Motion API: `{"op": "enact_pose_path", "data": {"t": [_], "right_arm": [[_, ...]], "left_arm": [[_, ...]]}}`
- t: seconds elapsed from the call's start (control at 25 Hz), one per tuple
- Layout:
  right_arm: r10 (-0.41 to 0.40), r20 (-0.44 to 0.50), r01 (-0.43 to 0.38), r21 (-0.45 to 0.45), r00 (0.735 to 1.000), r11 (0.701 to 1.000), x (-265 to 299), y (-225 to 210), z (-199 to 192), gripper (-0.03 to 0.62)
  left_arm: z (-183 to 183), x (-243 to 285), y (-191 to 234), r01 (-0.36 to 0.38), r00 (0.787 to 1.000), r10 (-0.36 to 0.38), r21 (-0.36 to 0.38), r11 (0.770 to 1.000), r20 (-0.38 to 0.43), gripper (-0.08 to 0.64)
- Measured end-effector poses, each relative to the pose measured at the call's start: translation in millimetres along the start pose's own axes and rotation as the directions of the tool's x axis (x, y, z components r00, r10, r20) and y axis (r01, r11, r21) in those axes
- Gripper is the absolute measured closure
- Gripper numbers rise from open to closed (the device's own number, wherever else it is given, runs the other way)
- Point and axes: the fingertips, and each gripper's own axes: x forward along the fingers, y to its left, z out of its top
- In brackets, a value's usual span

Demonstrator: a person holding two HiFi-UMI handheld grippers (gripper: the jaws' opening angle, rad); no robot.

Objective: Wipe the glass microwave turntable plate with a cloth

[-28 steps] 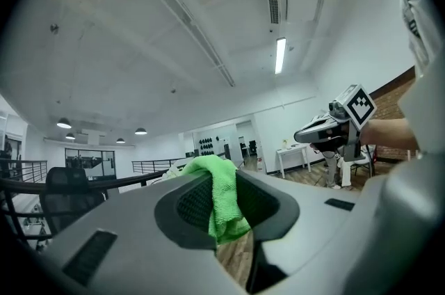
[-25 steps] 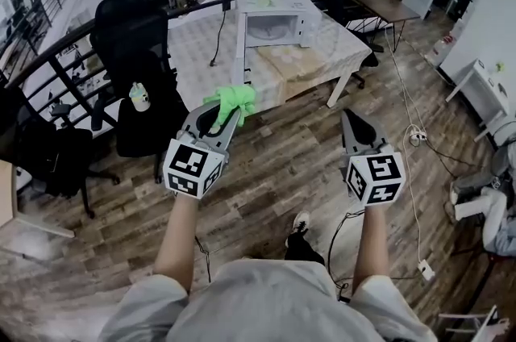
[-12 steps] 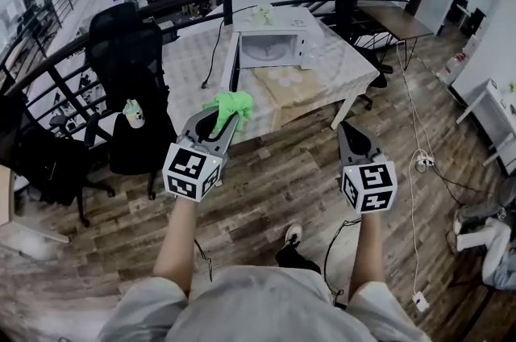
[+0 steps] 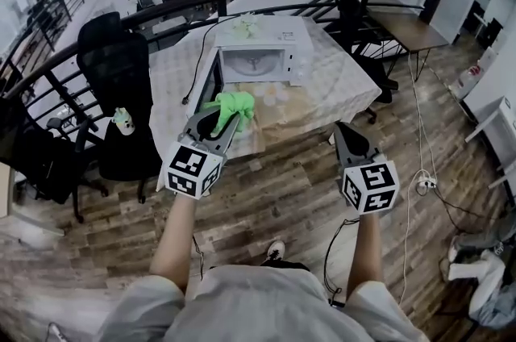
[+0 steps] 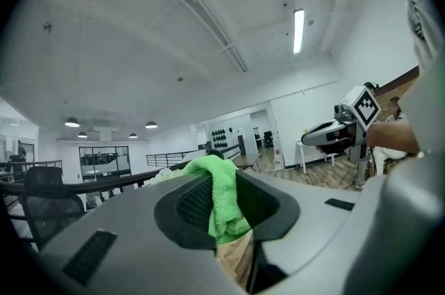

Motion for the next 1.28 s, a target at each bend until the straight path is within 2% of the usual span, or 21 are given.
{"op": "enact_pose_path", "data": {"t": [0.36, 0.72, 0.92, 1.08, 1.28], "right_arm": [[0.077, -0.029, -0.078, -0.040, 0.997, 0.996, 49.5, -48.7, -18.4, 0.578], [0.062, -0.062, -0.065, -0.035, 0.996, 0.997, 119.2, -81.5, -34.1, 0.578], [0.045, -0.076, -0.051, -0.072, 0.996, 0.996, 182.9, -81.9, -30.1, 0.578], [0.008, -0.092, -0.010, -0.028, 0.996, 1.000, 241.0, -89.1, -33.7, 0.578], [-0.062, -0.141, 0.063, 0.001, 0.988, 0.998, 295.6, -97.5, -46.6, 0.577]], "left_arm": [[-14.3, 61.5, 3.5, -0.068, 0.996, 0.067, -0.012, 0.998, -0.062, 0.466], [-46.3, 122.1, 51.3, -0.075, 0.992, 0.072, -0.026, 0.997, -0.105, 0.465], [-64.4, 171.8, 94.2, -0.035, 0.994, 0.033, -0.020, 0.999, -0.103, 0.465], [-101.1, 217.6, 117.2, 0.037, 0.987, -0.040, -0.019, 0.999, -0.153, 0.465], [-134.5, 270.5, 143.1, 0.072, 0.980, -0.089, -0.097, 0.993, -0.181, 0.465]]}}
